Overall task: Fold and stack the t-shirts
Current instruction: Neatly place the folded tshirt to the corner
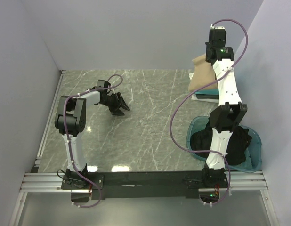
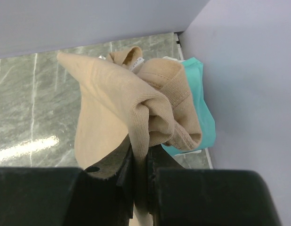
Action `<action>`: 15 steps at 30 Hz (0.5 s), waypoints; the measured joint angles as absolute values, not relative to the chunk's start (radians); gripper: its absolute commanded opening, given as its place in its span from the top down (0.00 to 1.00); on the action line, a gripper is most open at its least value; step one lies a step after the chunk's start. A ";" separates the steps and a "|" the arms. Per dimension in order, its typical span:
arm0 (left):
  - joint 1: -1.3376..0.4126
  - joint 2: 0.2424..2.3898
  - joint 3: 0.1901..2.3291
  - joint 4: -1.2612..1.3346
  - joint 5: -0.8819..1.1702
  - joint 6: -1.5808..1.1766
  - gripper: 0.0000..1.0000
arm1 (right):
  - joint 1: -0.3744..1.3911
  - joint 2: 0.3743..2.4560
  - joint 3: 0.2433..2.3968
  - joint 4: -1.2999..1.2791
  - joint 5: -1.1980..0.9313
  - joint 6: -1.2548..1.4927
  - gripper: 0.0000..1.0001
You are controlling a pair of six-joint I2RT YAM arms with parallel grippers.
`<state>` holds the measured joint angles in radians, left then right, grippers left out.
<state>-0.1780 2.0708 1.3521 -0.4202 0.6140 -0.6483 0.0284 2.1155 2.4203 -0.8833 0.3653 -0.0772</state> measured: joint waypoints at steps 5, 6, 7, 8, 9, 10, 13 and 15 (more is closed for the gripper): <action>-0.178 2.063 1.338 -0.405 0.614 -0.652 0.40 | 0.016 2.117 2.387 -0.844 0.373 -0.088 1.00; -0.178 2.062 1.336 -0.404 0.614 -0.652 0.40 | 0.014 2.119 2.376 -0.835 0.378 -0.092 1.00; -0.178 2.061 1.334 -0.402 0.614 -0.654 0.40 | 0.012 2.125 2.368 -0.826 0.385 -0.097 1.00; -0.178 2.060 1.332 -0.402 0.614 -0.656 0.40 | 0.012 2.134 2.367 -0.818 0.395 -0.101 1.00; -0.178 2.059 1.332 -0.401 0.614 -0.656 0.40 | 0.012 2.143 2.366 -0.809 0.403 -0.104 1.00; -0.178 2.059 1.330 -0.400 0.614 -0.658 0.40 | 0.012 2.154 2.365 -0.797 0.412 -0.107 1.00; -0.178 2.059 1.330 -0.401 0.614 -0.660 0.39 | 0.012 2.179 2.354 -0.766 0.437 -0.115 1.00; -0.178 2.059 1.330 -0.402 0.614 -0.663 0.39 | 0.012 2.197 2.350 -0.741 0.456 -0.121 1.00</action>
